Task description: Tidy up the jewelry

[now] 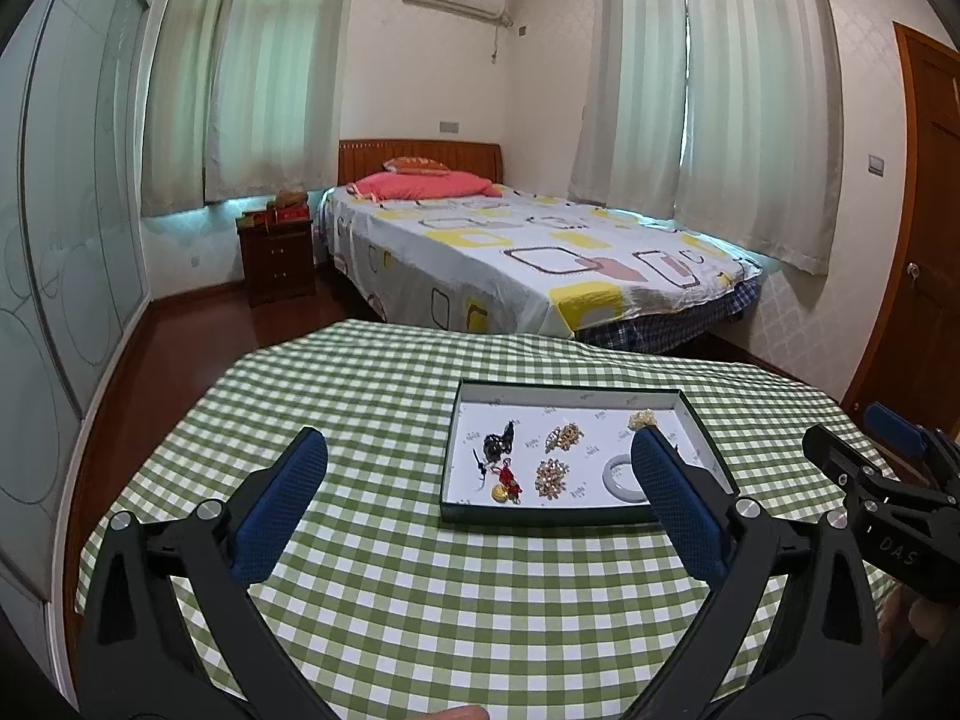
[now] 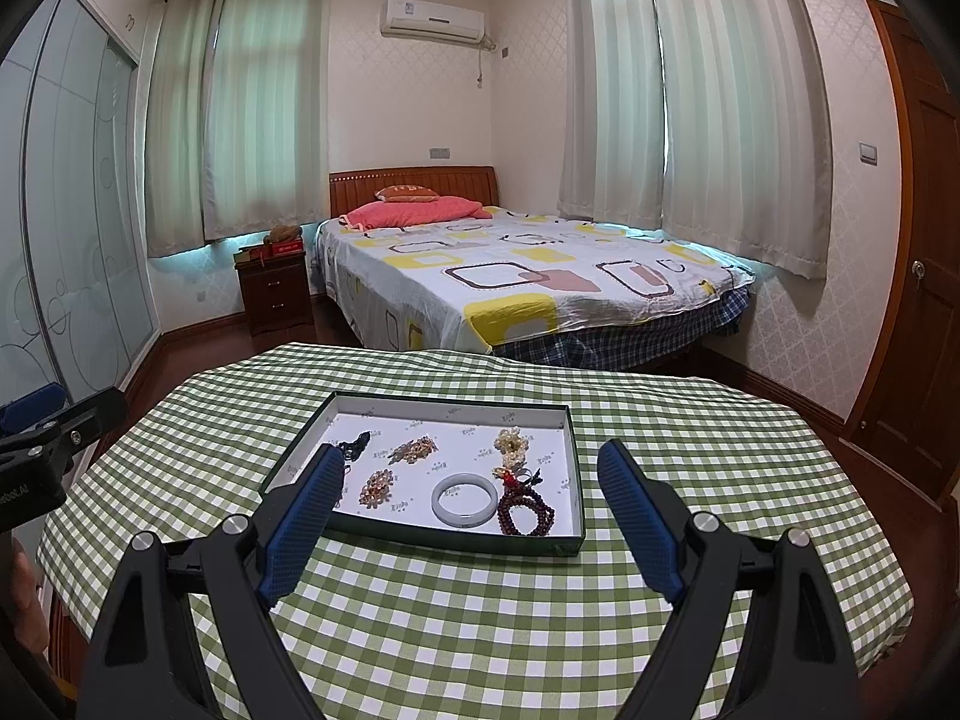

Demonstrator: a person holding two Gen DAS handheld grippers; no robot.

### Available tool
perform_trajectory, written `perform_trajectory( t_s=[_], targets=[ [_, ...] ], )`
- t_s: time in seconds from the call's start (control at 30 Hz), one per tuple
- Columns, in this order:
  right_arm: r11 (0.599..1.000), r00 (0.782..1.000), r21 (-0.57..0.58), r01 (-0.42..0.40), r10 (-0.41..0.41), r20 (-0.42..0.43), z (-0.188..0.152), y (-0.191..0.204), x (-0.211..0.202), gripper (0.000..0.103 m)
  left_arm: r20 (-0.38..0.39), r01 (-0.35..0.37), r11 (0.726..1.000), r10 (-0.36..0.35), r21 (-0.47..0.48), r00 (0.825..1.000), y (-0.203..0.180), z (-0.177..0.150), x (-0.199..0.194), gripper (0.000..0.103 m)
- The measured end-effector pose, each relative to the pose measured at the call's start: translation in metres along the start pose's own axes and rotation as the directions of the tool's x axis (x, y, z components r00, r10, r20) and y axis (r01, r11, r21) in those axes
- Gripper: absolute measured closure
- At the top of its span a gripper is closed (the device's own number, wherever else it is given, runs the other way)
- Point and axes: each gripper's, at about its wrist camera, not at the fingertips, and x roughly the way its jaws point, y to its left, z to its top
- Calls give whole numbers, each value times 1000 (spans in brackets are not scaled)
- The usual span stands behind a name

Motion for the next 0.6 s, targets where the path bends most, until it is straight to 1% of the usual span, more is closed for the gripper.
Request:
perform_trajectory(
  t_s=[0.2, 0.33, 0.43, 0.5, 0.6],
  targets=[
    [1000, 1000, 1, -1, 1, -5, -2, 1, 1, 19, 28, -10, 1000, 9, 12, 1000, -4, -1, -1, 4],
    [1000, 1000, 1, -2, 2, -12, -4, 0, 4, 19, 38, 7, 1000, -8, 25, 999, -5, 0, 0, 4],
    [1000, 1000, 1, -5, 5, -17, -6, 0, 6, 19, 42, -8, 999, 7, 35, 999, -6, 0, 4, 4],
    [1000, 1000, 5, -6, 6, -21, -6, -2, 9, 19, 31, -30, 999, 29, 20, 999, -2, 0, 11, 4],
    [1000, 999, 14, -7, 7, -32, -9, -8, 17, 19, -13, -24, 1000, 25, 9, 1000, 4, -3, 29, 4]
  ],
)
